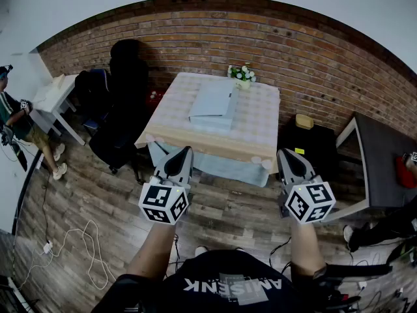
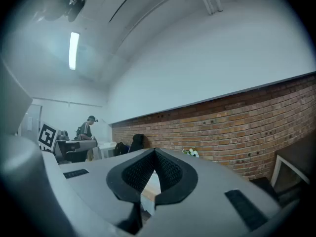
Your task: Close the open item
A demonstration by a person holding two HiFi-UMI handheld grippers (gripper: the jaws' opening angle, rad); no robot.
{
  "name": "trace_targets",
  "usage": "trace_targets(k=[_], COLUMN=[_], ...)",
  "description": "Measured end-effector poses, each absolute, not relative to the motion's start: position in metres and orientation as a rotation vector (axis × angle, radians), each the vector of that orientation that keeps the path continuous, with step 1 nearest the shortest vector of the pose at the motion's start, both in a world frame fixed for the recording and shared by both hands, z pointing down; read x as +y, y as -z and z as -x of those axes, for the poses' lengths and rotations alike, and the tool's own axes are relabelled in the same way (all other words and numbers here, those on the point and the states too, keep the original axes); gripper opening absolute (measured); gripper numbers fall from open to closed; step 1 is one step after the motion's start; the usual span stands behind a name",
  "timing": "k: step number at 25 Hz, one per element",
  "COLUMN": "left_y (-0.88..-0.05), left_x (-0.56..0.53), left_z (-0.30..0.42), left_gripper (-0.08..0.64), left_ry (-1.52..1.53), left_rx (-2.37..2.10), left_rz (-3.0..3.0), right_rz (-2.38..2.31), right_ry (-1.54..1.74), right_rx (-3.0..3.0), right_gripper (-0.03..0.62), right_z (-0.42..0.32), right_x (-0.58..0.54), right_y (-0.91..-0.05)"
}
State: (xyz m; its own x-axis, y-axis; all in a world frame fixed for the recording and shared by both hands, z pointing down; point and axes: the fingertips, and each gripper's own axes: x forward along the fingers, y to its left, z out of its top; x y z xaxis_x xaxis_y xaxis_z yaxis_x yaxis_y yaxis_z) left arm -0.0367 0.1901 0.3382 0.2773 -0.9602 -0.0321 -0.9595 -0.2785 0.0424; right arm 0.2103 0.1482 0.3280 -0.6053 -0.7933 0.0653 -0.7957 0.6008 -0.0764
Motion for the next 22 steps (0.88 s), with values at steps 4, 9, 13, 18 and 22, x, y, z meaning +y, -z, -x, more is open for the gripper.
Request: trace_targets(k=[4, 9, 13, 18, 22], left_y=[-0.338, -0.342, -0.341, -0.343, -0.343], left_x=[0.190, 0.192, 0.192, 0.191, 0.192], left_z=[0.034, 0.034, 0.038, 0.050, 0.064], left_gripper=[0.012, 0.012, 0.012, 0.012, 0.012], left_ry=[0.084, 0.083, 0.087, 0.105, 0.118], left_rx=[-1.867, -1.855, -1.861, -1.859, -1.843], left_rz=[-2.497, -2.490, -2.487, -2.487, -2.498], right_rz=[-1.402, -1.412, -1.427, -1.438, -1.444], right_ry=[-0.144, -0.135, -0.169, -0.191, -0.184], right_rx=[-2.782, -2.772, -2.774, -2.791, -2.783], right_gripper=[0.038, 0.038, 0.040, 0.041, 0.041], right_z=[-0.213, -0.213, -0.211, -0.200, -0.184], right_x=[0.148, 0.149, 0.147, 0.148, 0.151], right_y=[-0.327, -0.325, -0.324, -0.323, -0.322])
